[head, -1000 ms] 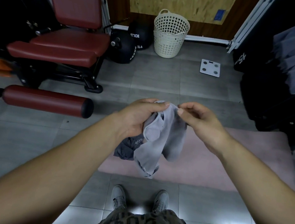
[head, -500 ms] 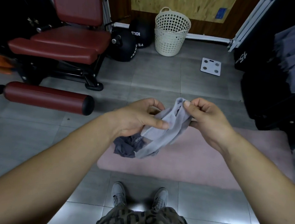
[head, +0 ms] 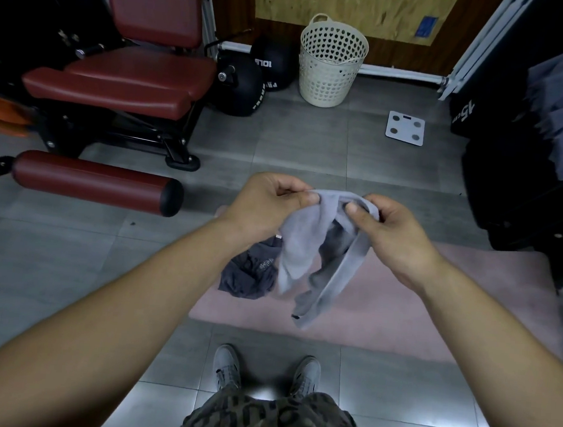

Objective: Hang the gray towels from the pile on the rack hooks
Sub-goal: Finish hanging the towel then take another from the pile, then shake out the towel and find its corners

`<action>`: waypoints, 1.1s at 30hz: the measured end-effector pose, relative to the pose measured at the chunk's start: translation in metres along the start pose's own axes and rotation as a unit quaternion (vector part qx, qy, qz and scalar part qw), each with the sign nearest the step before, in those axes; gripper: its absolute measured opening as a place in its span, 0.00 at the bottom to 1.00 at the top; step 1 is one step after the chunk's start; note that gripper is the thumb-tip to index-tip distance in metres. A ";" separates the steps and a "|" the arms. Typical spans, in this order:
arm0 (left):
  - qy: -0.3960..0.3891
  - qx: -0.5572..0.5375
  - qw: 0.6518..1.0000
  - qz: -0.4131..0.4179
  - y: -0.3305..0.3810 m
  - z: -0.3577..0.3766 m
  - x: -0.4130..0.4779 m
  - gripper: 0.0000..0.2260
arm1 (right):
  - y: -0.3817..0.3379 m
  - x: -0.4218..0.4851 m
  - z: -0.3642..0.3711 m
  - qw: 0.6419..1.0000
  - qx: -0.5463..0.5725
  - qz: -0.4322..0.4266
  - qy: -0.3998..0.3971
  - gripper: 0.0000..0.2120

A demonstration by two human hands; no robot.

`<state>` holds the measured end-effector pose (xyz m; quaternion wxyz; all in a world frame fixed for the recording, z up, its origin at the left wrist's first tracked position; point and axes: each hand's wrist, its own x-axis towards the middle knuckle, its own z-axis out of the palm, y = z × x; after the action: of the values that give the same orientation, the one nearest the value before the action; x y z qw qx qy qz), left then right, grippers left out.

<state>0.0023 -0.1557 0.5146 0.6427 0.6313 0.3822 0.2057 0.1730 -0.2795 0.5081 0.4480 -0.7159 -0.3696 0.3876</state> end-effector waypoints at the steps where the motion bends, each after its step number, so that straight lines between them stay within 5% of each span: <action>1: 0.003 0.003 1.000 0.000 0.001 -0.001 0.000 0.03 | 0.002 0.000 -0.001 1.000 -0.027 -0.010 -0.007 0.13; 5: 0.008 0.019 1.000 0.006 0.002 -0.004 0.001 0.04 | 0.011 -0.001 -0.009 0.975 -0.213 -0.054 -0.028 0.11; 9: 0.020 0.029 0.999 0.030 0.003 -0.002 0.005 0.03 | 0.018 -0.003 -0.010 0.977 -0.176 -0.002 -0.118 0.21; 17: 0.063 0.078 0.992 0.081 0.001 -0.011 0.012 0.09 | 0.015 -0.010 -0.006 0.995 -0.016 0.009 -0.103 0.11; 23: 0.102 0.091 0.987 0.087 0.000 -0.012 0.009 0.06 | 0.027 -0.007 -0.025 0.986 -0.096 0.050 -0.130 0.18; 30: 0.269 0.037 0.960 0.067 -0.013 -0.025 0.018 0.04 | 0.057 0.004 -0.044 0.962 -0.194 0.128 -0.142 0.21; 33: 0.278 0.061 0.958 0.041 -0.021 -0.034 0.022 0.06 | 0.066 0.003 -0.046 0.967 -0.185 0.125 -0.121 0.21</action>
<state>-0.0139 -0.1193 0.4921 0.4625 0.6020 0.5316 0.3758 0.2269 -0.3142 0.4600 0.2078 -0.7743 -0.3942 0.4494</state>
